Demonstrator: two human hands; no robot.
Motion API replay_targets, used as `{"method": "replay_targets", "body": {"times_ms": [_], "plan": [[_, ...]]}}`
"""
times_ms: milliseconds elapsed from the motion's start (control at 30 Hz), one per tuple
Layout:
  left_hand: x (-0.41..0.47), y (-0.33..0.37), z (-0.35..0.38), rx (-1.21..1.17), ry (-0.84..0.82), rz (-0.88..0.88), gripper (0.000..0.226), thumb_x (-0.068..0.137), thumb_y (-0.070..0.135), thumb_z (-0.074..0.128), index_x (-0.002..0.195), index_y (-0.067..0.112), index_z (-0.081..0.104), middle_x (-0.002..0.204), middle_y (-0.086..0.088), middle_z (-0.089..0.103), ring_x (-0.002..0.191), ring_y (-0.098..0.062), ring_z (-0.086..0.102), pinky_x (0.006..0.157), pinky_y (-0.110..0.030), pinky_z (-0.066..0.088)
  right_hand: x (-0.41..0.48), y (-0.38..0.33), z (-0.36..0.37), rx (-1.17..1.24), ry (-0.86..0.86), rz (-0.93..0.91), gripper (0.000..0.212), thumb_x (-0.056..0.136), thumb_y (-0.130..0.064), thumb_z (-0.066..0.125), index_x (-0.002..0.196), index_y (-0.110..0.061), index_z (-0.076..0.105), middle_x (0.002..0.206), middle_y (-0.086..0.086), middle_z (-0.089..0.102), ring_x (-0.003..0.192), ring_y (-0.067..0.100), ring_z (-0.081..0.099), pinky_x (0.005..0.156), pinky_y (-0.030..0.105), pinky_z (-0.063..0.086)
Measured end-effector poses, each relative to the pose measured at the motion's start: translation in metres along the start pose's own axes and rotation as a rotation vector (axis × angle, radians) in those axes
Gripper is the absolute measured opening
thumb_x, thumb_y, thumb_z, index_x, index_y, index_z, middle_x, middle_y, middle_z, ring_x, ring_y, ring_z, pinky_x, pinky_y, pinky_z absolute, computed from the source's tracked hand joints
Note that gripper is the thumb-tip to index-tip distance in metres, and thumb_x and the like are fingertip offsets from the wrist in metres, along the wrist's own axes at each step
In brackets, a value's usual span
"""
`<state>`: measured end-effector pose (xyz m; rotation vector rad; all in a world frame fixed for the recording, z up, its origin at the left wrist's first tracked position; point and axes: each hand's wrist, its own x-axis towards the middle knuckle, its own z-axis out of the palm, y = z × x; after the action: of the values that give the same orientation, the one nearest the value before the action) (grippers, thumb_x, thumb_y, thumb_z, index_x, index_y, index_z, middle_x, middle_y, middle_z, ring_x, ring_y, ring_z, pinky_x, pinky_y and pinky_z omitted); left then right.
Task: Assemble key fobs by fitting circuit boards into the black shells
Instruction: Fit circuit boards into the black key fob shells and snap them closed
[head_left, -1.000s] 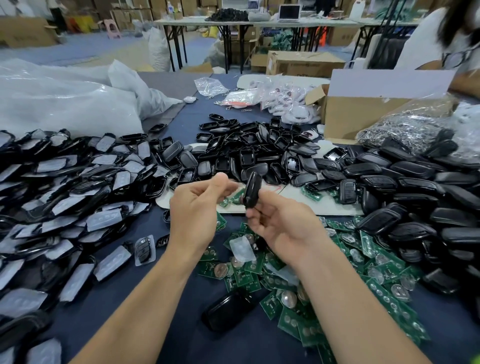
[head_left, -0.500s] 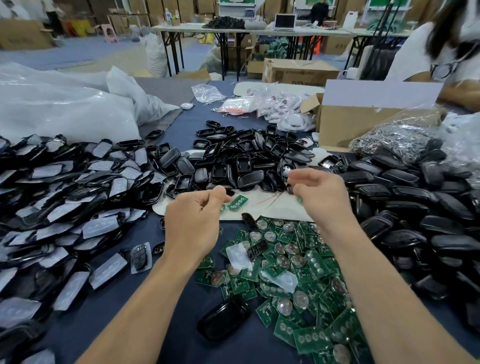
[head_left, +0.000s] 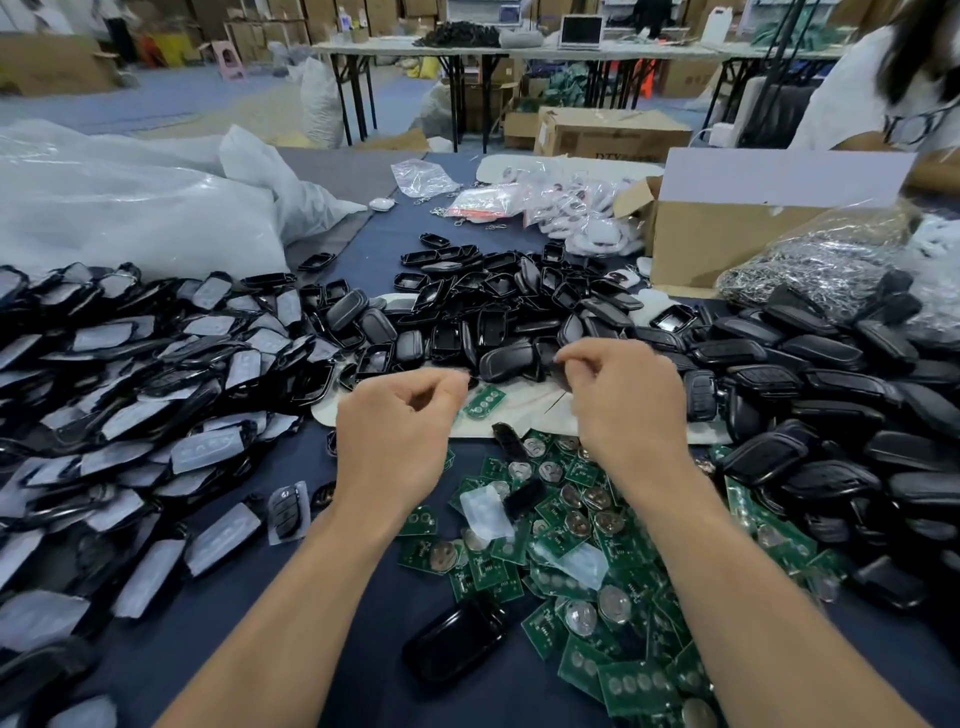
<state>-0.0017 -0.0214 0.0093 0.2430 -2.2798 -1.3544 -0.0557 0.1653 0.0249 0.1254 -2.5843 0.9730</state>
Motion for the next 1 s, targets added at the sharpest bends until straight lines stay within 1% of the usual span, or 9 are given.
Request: {"method": "replay_targets", "body": {"times_ms": [67,133,233,333,433,500,633,800,1000], "plan": [[-0.004,0.003,0.001,-0.045,-0.079,0.055,0.031,0.084,0.031,0.082,0.112,0.044,0.078,0.094,0.022,0.077,0.088,0.011,0.070,0.079,-0.015,0.058,-0.013,-0.011,-0.005,0.273,0.060,0.072,0.022,0.096,-0.017,0.065,0.091,-0.031,0.082,0.064,-0.020,0.069,0.054,0.000,0.060,0.058,0.017,0.047],[-0.009,0.003,0.005,-0.026,-0.160,0.118,0.062,0.077,0.030,0.087,0.132,0.049,0.065,0.109,0.032,0.070,0.105,0.014,0.065,0.090,-0.009,0.052,-0.025,-0.021,-0.003,0.546,0.036,0.193,0.024,0.095,-0.012,0.068,0.087,-0.030,0.082,0.072,-0.014,0.075,0.065,0.001,0.066,0.059,0.022,0.054],[-0.014,0.004,0.010,0.080,-0.153,0.167,0.079,0.076,0.027,0.087,0.134,0.065,0.049,0.113,0.041,0.066,0.108,0.009,0.065,0.094,-0.006,0.048,-0.039,-0.034,0.005,0.841,-0.139,0.330,0.031,0.094,-0.004,0.067,0.079,-0.026,0.083,0.077,0.000,0.078,0.071,0.014,0.072,0.062,0.028,0.059],[-0.014,0.003,0.009,0.197,-0.086,0.242,0.079,0.082,0.027,0.082,0.139,0.064,0.042,0.126,0.024,0.069,0.102,0.002,0.068,0.093,-0.012,0.050,-0.040,-0.034,0.004,1.015,-0.210,0.352,0.037,0.096,-0.001,0.063,0.077,-0.026,0.083,0.079,0.002,0.079,0.073,0.013,0.075,0.063,0.023,0.058],[-0.007,0.001,0.006,0.101,-0.066,0.168,0.072,0.092,0.028,0.075,0.146,0.059,0.038,0.127,0.028,0.060,0.110,0.016,0.058,0.102,-0.019,0.049,-0.038,-0.020,0.001,0.535,-0.118,0.184,0.028,0.095,-0.008,0.065,0.087,-0.029,0.081,0.078,-0.011,0.077,0.070,0.002,0.072,0.065,0.015,0.055],[0.000,-0.001,0.004,-0.108,-0.043,0.028,0.059,0.097,0.022,0.068,0.146,0.049,0.048,0.130,0.022,0.066,0.114,0.012,0.062,0.104,-0.029,0.054,-0.041,-0.015,0.002,0.151,-0.186,0.094,0.022,0.094,-0.013,0.066,0.098,-0.028,0.080,0.087,-0.013,0.075,0.076,0.002,0.069,0.076,0.021,0.058],[0.005,0.004,-0.002,-0.511,-0.029,-0.216,0.046,0.103,0.009,0.056,0.140,0.036,0.058,0.116,0.007,0.071,0.095,-0.007,0.073,0.077,-0.032,0.065,-0.043,-0.018,0.001,-0.240,-0.355,-0.014,0.028,0.093,-0.018,0.066,0.118,-0.031,0.073,0.114,0.000,0.069,0.118,0.022,0.052,0.105,0.034,0.042],[0.008,0.008,-0.007,-0.725,-0.109,-0.392,0.035,0.107,0.003,0.045,0.133,0.017,0.064,0.119,-0.017,0.074,0.091,-0.026,0.077,0.069,-0.034,0.063,-0.042,-0.019,-0.004,-0.359,-0.435,-0.129,0.034,0.096,-0.022,0.062,0.129,-0.031,0.061,0.131,-0.006,0.061,0.117,0.023,0.048,0.102,0.038,0.038],[0.012,0.005,-0.020,-0.952,-0.597,-0.521,0.042,0.109,0.014,0.031,0.139,0.006,0.060,0.125,-0.023,0.071,0.090,-0.024,0.074,0.074,-0.030,0.064,-0.045,-0.023,0.003,-0.395,-0.355,-0.119,0.026,0.096,-0.016,0.057,0.117,-0.028,0.066,0.120,-0.002,0.058,0.113,0.026,0.049,0.096,0.039,0.039]]}}
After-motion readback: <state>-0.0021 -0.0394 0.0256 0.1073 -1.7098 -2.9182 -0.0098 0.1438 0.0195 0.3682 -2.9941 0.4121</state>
